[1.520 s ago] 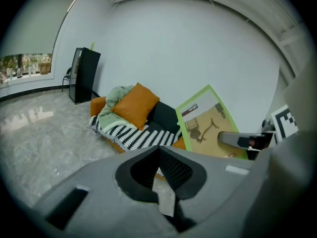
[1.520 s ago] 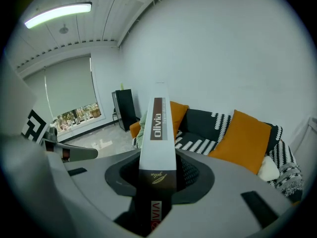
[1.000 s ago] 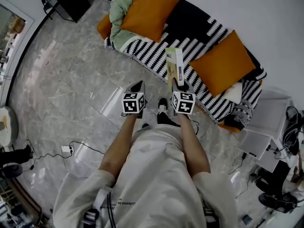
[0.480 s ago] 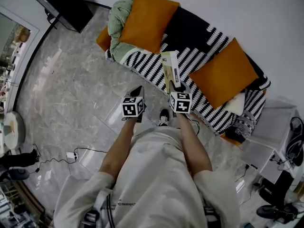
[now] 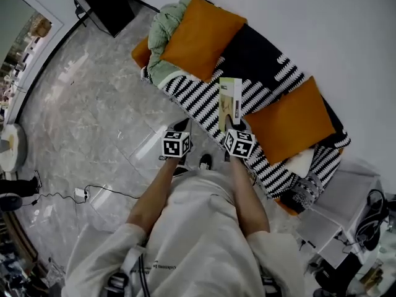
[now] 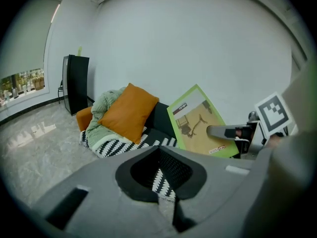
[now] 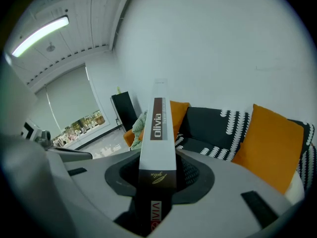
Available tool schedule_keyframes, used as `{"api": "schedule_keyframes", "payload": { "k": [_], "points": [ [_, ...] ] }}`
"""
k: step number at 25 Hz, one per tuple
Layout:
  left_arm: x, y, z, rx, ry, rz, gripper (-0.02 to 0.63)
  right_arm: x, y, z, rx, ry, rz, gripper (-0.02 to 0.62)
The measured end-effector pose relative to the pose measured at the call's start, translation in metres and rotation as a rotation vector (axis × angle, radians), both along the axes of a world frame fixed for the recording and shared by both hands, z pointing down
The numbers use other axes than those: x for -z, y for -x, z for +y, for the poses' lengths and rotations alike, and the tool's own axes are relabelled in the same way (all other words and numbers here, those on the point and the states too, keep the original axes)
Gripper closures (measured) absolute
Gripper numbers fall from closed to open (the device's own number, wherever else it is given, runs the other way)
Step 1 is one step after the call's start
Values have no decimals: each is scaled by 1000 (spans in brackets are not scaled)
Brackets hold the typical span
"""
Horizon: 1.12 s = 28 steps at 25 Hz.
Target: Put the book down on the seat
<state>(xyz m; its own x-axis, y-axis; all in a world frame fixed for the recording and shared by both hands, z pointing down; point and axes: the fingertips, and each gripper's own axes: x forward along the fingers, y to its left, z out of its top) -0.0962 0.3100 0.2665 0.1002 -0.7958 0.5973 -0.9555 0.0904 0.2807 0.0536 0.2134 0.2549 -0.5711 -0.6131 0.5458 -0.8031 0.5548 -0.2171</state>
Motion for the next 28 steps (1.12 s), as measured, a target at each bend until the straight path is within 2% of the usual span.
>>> {"api": "schedule_keyframes", "payload": {
  "k": [4, 10, 15, 19, 22, 28],
  "points": [
    [1, -5, -2, -15, 7, -22, 597, -10, -13, -10, -61, 45, -37, 476],
    [3, 2, -11, 25, -1, -5, 597, -14, -17, -12, -69, 63, -43, 476],
    [5, -21, -34, -49, -2, -10, 597, -23, -41, -21, -130, 93, -56, 476],
    [0, -34, -53, -121, 16, -20, 597, -34, -65, -37, -246, 135, -96, 476],
    [-2, -32, -72, -155, 29, -31, 597, -36, -78, -56, -332, 153, -128, 476],
    [-9, -31, -115, -197, 56, 9, 597, -45, -82, -89, -413, 207, -178, 476]
  ]
}}
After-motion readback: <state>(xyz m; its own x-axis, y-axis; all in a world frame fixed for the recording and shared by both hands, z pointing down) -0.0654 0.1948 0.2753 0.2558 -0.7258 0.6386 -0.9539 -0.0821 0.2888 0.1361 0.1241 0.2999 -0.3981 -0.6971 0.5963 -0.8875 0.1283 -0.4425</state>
